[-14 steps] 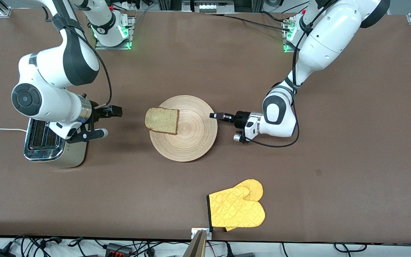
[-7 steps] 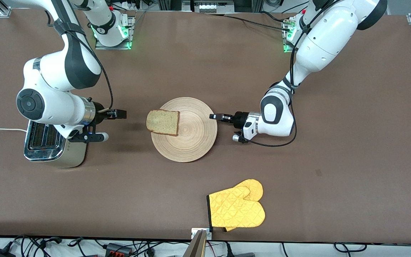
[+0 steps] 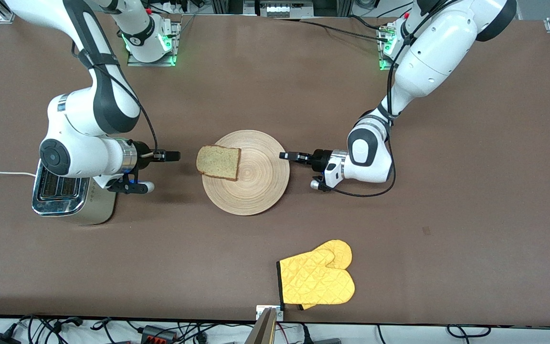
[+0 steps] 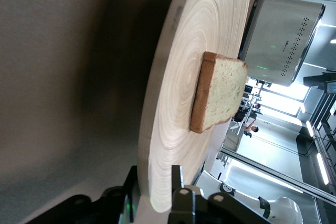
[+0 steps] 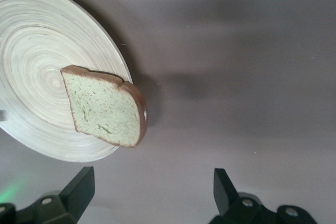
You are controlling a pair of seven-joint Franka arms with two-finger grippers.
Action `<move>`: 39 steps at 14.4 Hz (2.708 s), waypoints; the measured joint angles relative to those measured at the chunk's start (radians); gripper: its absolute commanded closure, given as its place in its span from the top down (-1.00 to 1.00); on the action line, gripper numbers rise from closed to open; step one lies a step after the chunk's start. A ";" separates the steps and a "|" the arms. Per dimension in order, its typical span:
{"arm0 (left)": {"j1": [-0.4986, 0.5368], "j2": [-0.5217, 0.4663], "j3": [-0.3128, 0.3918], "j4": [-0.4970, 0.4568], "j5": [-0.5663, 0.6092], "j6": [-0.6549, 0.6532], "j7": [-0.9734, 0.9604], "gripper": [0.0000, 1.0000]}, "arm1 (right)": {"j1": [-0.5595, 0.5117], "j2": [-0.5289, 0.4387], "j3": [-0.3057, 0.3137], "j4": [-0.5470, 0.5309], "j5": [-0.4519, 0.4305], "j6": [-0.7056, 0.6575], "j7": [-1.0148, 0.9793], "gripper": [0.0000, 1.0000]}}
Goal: Move plate and put bread in toaster
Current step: 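Reach the right gripper to the bread while the left gripper draws back, then grasp the bread with the right gripper while the left arm retracts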
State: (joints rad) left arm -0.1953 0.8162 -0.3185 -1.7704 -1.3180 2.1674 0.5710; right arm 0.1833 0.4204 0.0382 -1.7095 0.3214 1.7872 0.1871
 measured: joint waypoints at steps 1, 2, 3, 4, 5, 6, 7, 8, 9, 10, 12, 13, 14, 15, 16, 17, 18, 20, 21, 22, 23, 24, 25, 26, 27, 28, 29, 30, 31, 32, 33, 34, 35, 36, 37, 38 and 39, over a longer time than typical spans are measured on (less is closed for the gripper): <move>0.007 0.000 0.003 0.000 0.000 -0.002 0.000 -0.30 | -0.003 0.010 0.000 -0.003 0.026 0.001 0.000 1.00; 0.018 0.000 0.006 0.000 0.000 -0.010 0.000 -0.30 | -0.006 0.022 0.000 -0.006 0.057 0.001 0.000 1.00; 0.032 0.000 0.009 0.001 0.008 -0.031 0.000 -0.29 | -0.010 0.036 0.000 -0.007 0.085 0.003 0.000 1.00; 0.053 0.000 0.012 0.001 0.035 -0.060 0.000 -0.29 | -0.015 0.052 -0.001 -0.008 0.111 0.006 0.000 1.00; 0.081 0.000 0.013 0.003 0.071 -0.095 0.000 -0.29 | -0.018 0.067 -0.001 -0.008 0.135 0.008 0.000 1.00; 0.118 0.000 0.015 0.004 0.116 -0.144 0.000 -0.29 | -0.020 0.082 -0.001 -0.009 0.159 0.008 0.000 1.00; 0.161 -0.001 0.016 0.008 0.166 -0.194 -0.001 -0.29 | -0.021 0.099 -0.001 -0.010 0.181 0.008 0.000 1.00; 0.205 -0.002 0.017 0.014 0.228 -0.241 -0.007 -0.29 | -0.022 0.115 -0.001 -0.011 0.205 0.009 0.001 1.00; 0.250 -0.005 0.017 0.029 0.305 -0.290 -0.022 -0.29 | -0.022 0.130 -0.001 -0.011 0.232 0.011 0.001 1.00; 0.294 -0.010 0.017 0.057 0.390 -0.354 -0.052 -0.29 | -0.022 0.143 -0.001 -0.012 0.260 0.012 0.001 1.00; 0.365 -0.017 0.017 0.159 0.549 -0.523 -0.137 -0.29 | -0.022 0.162 0.000 -0.022 0.293 0.028 0.001 1.00; 0.388 -0.022 0.017 0.218 0.614 -0.607 -0.185 -0.29 | -0.021 0.167 0.000 -0.034 0.299 0.047 0.001 1.00; 0.404 -0.028 0.017 0.277 0.677 -0.679 -0.229 -0.27 | -0.017 0.170 0.001 -0.048 0.302 0.067 0.001 1.00; 0.419 -0.035 0.017 0.332 0.735 -0.740 -0.261 -0.26 | -0.010 0.172 0.002 -0.060 0.303 0.084 0.001 1.00; 0.432 -0.040 0.017 0.379 0.783 -0.791 -0.282 -0.25 | -0.002 0.173 0.003 -0.069 0.304 0.093 0.001 1.00; 0.443 -0.042 0.017 0.424 0.828 -0.841 -0.293 -0.25 | 0.004 0.175 0.004 -0.075 0.304 0.097 0.001 1.00; 0.453 -0.043 0.017 0.467 0.871 -0.894 -0.302 -0.20 | 0.008 0.177 0.004 -0.080 0.304 0.100 0.001 1.00; 0.466 -0.045 0.017 0.567 0.974 -0.991 -0.339 -0.11 | 0.009 0.181 0.004 -0.083 0.304 0.103 0.001 1.00; 0.469 -0.050 0.017 0.623 1.031 -1.033 -0.364 -0.08 | 0.009 0.185 0.004 -0.083 0.304 0.103 0.001 1.00; 0.470 -0.062 0.016 0.674 1.092 -1.061 -0.381 -0.03 | 0.009 0.189 0.004 -0.084 0.304 0.103 0.001 1.00; 0.470 -0.082 0.013 0.711 1.155 -1.077 -0.391 0.16 | 0.010 0.194 0.005 -0.084 0.304 0.103 0.001 1.00; 0.469 -0.111 0.010 0.734 1.211 -1.084 -0.395 0.26 | 0.012 0.198 0.005 -0.085 0.304 0.103 0.001 1.00; 0.469 -0.145 0.008 0.745 1.256 -1.086 -0.396 0.49 | 0.016 0.201 0.005 -0.085 0.304 0.103 0.001 1.00; 0.467 -0.177 0.005 0.749 1.296 -1.086 -0.398 0.52 | 0.019 0.203 0.005 -0.085 0.305 0.103 0.001 1.00; 0.463 -0.203 0.003 0.749 1.326 -1.086 -0.403 0.52 | 0.022 0.205 0.005 -0.085 0.308 0.103 0.001 0.91; 0.458 -0.221 0.001 0.748 1.338 -1.084 -0.411 0.52 | 0.024 0.208 0.005 -0.085 0.319 0.103 0.001 0.77; 0.455 -0.230 -0.004 0.748 1.342 -1.079 -0.419 0.55 | 0.025 0.211 0.005 -0.085 0.330 0.103 0.001 0.60; 0.452 -0.238 -0.015 0.744 1.344 -1.067 -0.437 0.81 | 0.025 0.213 0.005 -0.085 0.336 0.103 0.001 0.45; 0.450 -0.250 -0.029 0.728 1.346 -1.048 -0.467 1.00 | 0.026 0.214 0.005 -0.085 0.339 0.103 0.001 0.27; 0.447 -0.273 -0.045 0.693 1.346 -1.018 -0.505 1.00 | 0.026 0.214 0.005 -0.085 0.340 0.103 0.001 0.07; 0.444 -0.305 -0.058 0.644 1.346 -0.980 -0.540 1.00 | 0.026 0.214 0.005 -0.085 0.340 0.103 0.001 -0.01; 0.441 -0.346 -0.067 0.582 1.346 -0.936 -0.567 1.00 | 0.026 0.214 0.005 -0.085 0.343 0.103 0.001 -0.04; 0.441 -0.392 -0.071 0.513 1.347 -0.888 -0.585 1.00 | 0.026 0.214 0.005 -0.084 0.350 0.103 0.001 -0.05; 0.444 -0.440 -0.072 0.438 1.347 -0.833 -0.600 1.00 | 0.026 0.214 0.005 -0.084 0.359 0.103 0.001 -0.10; 0.450 -0.489 -0.072 0.361 1.347 -0.777 -0.613 1.00 | 0.026 0.214 0.005 -0.084 0.364 0.103 0.001 -0.14; 0.459 -0.540 -0.071 0.279 1.347 -0.713 -0.630 1.00 | 0.026 0.214 0.005 -0.084 0.365 0.103 0.001 -0.21; 0.468 -0.587 -0.071 0.202 1.347 -0.657 -0.641 1.00 | 0.026 0.214 0.005 -0.084 0.366 0.103 0.001 -0.24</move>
State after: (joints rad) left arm 0.2724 0.2292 -0.3896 -1.5680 0.0294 1.5109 -0.0701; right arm 0.2091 0.6347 0.0431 -1.7933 0.6869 1.8904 0.1876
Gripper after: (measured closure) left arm 0.000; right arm 0.564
